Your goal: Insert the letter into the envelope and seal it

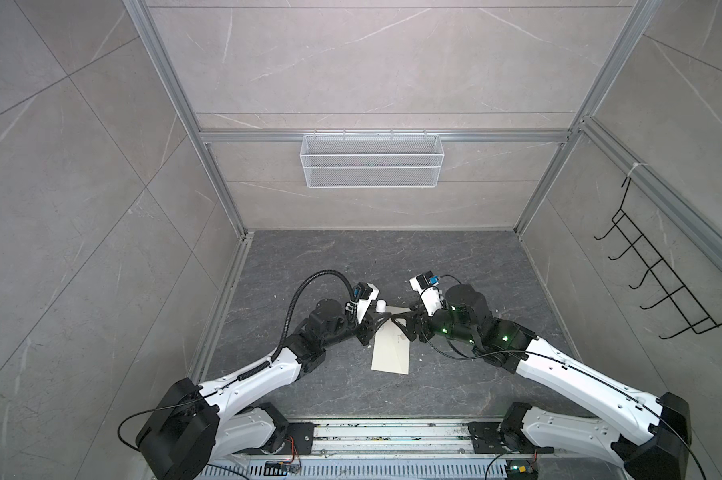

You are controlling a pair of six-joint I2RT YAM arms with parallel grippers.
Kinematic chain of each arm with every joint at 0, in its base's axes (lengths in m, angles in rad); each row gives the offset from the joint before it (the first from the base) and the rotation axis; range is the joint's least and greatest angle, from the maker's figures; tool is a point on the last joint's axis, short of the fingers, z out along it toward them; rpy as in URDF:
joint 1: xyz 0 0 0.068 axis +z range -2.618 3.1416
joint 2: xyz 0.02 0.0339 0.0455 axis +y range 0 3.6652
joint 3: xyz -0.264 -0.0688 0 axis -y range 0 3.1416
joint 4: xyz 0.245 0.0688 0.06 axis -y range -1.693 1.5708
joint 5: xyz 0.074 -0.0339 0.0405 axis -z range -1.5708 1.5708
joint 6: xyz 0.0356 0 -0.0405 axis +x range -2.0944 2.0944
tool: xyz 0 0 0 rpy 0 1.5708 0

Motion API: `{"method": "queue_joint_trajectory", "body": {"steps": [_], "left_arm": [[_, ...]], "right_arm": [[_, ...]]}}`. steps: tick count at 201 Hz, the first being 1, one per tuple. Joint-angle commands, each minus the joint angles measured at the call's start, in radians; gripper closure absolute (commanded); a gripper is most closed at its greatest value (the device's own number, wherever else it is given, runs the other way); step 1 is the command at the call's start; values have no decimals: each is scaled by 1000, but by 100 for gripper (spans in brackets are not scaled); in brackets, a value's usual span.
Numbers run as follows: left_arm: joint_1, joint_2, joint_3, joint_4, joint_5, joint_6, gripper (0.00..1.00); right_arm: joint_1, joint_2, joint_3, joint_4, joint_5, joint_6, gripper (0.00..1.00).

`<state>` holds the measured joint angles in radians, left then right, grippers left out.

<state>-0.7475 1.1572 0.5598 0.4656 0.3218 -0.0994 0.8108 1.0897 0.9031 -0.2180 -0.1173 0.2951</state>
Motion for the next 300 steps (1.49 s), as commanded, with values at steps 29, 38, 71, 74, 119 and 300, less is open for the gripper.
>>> {"method": "queue_joint_trajectory", "body": {"steps": [29, 38, 71, 74, 119, 300], "left_arm": [[-26, -38, -16, 138, 31, 131, 100], [-29, -34, -17, 135, 28, 142, 100], [-38, -21, -11, 131, 21, 148, 100], [-38, -22, -10, 131, 21, 148, 100], [-40, -35, 18, 109, -88, -5, 100], [20, 93, 190, -8, -53, -891, 100]], "right_arm": [[-7, -10, 46, -36, -35, 6, 19], [-6, -2, 61, -46, -46, 0, 17], [-7, 34, 103, -72, -66, -12, 15], [-7, 38, 105, -72, -67, -12, 15], [-5, 2, 58, -28, -59, 2, 15], [-51, 15, -150, 225, -166, 131, 19]]}}
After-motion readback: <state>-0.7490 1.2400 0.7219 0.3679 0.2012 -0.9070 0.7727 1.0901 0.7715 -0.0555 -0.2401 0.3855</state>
